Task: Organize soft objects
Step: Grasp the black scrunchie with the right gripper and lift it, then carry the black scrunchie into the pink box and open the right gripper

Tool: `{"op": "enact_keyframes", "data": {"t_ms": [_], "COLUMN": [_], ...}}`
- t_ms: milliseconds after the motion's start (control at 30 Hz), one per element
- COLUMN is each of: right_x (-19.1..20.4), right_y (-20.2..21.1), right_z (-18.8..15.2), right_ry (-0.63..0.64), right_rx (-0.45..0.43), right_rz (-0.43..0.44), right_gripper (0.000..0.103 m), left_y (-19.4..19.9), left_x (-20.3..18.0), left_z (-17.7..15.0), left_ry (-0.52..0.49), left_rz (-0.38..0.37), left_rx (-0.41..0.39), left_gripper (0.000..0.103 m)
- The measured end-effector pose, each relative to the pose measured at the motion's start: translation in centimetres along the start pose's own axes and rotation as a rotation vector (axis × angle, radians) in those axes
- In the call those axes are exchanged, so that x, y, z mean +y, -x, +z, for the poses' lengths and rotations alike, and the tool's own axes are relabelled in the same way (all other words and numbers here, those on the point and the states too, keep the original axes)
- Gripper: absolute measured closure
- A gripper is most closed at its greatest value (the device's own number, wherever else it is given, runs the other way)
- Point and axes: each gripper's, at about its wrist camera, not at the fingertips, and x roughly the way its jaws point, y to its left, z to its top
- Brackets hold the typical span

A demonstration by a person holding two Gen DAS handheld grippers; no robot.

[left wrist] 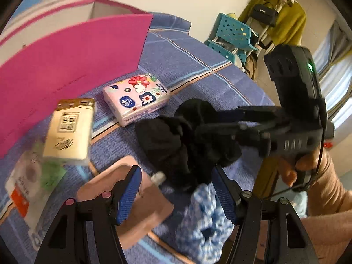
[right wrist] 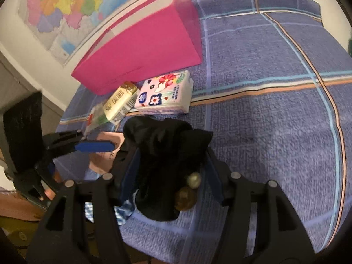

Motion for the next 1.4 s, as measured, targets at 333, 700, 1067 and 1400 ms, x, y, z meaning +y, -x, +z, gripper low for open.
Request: {"op": "enact_keyframes", "data": {"t_ms": [333, 700, 1067, 1400], "right_x": [0.6, 3.6, 5.9, -2.0], "right_y": [0.9, 4.4, 5.9, 2.7], "right_z": [0.9, 3.0, 5.7, 2.5], "right_ry": [0.071, 0.148, 0.216, 0.0], "right_rx": [-0.044, -0.14, -0.191, -0.084], "right_rz": [0.071, 0.223, 0.216, -0.004], "right_gripper": [0.093, 0.094, 0.092, 0.028], "left_y": [-1.0, 1.5, 5.5, -0.1], "left_x": [2.0, 2.2, 1.9, 2.2], "left_z": [1.3, 2.7, 4.1, 2.7], "left_ry": [0.062, 0.093, 0.053, 0.076], "left_rz": [-0.053, -0.117, -0.051, -0.124], "left_rx": [0.014, -0.094, -0.209, -0.036], "left_gripper": [0.035, 0.068, 0.065, 0.046]}}
